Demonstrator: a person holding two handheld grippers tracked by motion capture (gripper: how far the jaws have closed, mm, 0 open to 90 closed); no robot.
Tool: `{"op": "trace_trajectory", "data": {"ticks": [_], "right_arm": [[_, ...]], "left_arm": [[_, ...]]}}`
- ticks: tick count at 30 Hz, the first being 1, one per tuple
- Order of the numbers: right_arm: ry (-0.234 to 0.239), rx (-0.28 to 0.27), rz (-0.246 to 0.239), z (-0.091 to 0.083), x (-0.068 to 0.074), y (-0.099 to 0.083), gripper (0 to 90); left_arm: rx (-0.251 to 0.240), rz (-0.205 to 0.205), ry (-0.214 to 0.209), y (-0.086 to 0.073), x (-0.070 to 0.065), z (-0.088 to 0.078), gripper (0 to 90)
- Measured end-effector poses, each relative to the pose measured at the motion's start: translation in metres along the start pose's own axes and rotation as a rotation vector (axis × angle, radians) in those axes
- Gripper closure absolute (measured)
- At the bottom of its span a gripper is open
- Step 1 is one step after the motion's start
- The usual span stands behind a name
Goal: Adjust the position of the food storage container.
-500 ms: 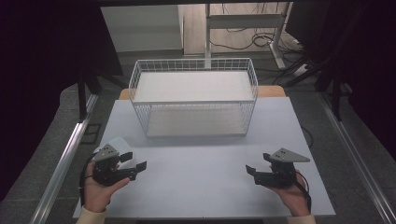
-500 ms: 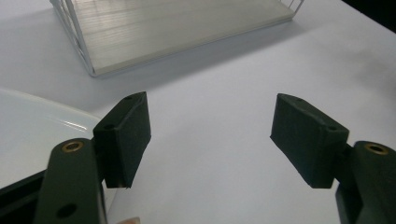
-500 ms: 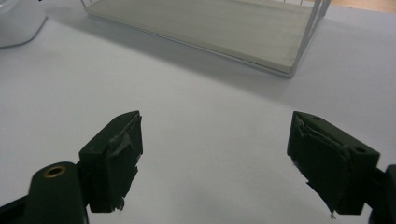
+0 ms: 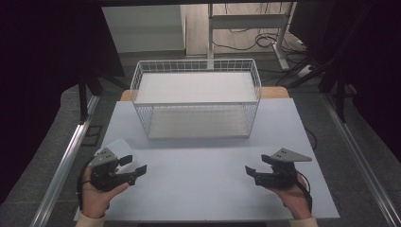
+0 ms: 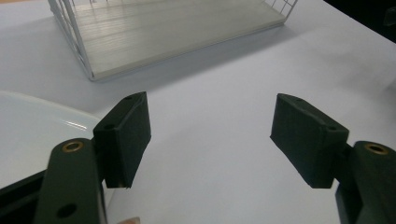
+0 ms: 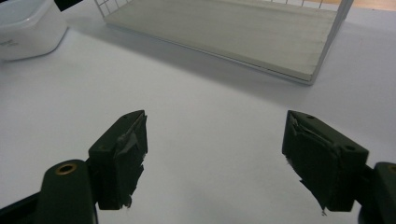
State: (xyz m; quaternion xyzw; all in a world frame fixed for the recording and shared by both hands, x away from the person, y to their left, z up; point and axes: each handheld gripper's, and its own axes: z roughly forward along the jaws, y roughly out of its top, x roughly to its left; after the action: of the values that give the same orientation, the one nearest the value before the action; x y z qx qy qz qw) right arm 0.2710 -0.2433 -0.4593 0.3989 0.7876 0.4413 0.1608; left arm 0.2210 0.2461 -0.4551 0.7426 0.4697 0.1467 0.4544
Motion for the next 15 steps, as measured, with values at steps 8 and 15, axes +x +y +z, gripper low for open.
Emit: {"op": "trace_trajectory", "data": {"ticks": [8,15], "right_arm": [[0.016,0.003,0.006,-0.001,-0.001,-0.002,23.8],[0.004,0.004,0.016,-0.001,-0.003,-0.004,24.1]], "left_arm": [[-0.011,-0.012,-0.006,0.001,-0.001,-0.004,28.6],[-0.022,-0.023,0.010,0.008,0.003,-0.019,28.8]]}}
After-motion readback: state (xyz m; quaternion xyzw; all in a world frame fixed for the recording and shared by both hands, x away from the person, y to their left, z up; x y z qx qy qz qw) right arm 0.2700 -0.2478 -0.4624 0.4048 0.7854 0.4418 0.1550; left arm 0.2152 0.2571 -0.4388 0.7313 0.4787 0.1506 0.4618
